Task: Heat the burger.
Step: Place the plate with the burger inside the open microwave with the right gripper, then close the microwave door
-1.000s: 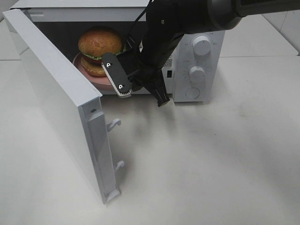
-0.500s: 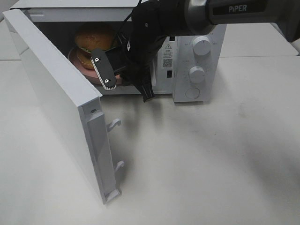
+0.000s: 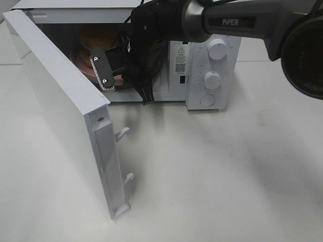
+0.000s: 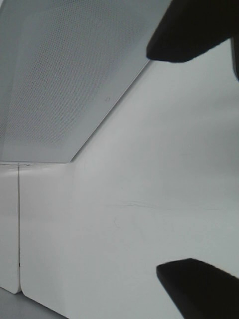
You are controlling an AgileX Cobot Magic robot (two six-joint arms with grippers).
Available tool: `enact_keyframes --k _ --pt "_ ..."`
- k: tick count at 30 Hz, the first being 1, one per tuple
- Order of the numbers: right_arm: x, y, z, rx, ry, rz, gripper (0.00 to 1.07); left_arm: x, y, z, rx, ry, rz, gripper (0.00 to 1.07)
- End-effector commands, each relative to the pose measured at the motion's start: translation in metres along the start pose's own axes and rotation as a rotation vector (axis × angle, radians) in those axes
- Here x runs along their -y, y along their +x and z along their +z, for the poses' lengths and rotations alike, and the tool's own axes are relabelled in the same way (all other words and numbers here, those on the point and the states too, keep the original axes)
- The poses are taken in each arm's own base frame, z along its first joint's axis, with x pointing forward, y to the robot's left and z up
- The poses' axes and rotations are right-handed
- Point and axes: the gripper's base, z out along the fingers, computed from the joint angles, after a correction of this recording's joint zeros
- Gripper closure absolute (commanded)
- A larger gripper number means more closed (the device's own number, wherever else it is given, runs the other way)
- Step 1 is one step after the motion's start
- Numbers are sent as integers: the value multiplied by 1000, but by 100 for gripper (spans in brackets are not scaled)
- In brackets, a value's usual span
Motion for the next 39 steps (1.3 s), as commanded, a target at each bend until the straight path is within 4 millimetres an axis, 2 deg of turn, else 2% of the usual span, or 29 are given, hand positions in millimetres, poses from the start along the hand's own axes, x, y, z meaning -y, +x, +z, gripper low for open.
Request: enact_keyframes --k 1,4,9,11,12,14,17,19,20,22,25,27,39 --pt "12 -3 -5 22 76 39 106 0 1 -3 36 -4 2 6" --pt "12 -2 -3 13 81 50 105 0 1 -3 36 -4 2 6" --pt "11 -2 -2 9 83 63 95 0 1 -3 36 -4 2 6" --pt "11 -2 -2 9 80 78 84 0 1 -3 36 -4 2 6" --pt "11 -2 -2 9 80 78 84 0 1 -3 36 -4 2 6" --pt "10 -2 -1 8 74 113 69 0 1 -3 36 -4 2 6" --pt "10 -2 -1 8 72 124 66 0 1 -3 36 -4 2 6" --pt "9 -1 -1 2 53 162 55 0 1 -3 36 -4 2 6" --pt "9 -1 -1 2 53 162 55 0 1 -3 36 -4 2 6" --pt "7 -1 -4 -1 43 177 48 0 1 -3 36 -4 2 6" --pt "5 0 -4 -2 37 176 45 0 1 -3 36 -4 2 6" --pt "-1 2 -10 -4 29 171 39 0 1 -3 36 -3 2 6" --pt "-15 6 -28 -1 19 167 37 0 1 -3 36 -3 2 6"
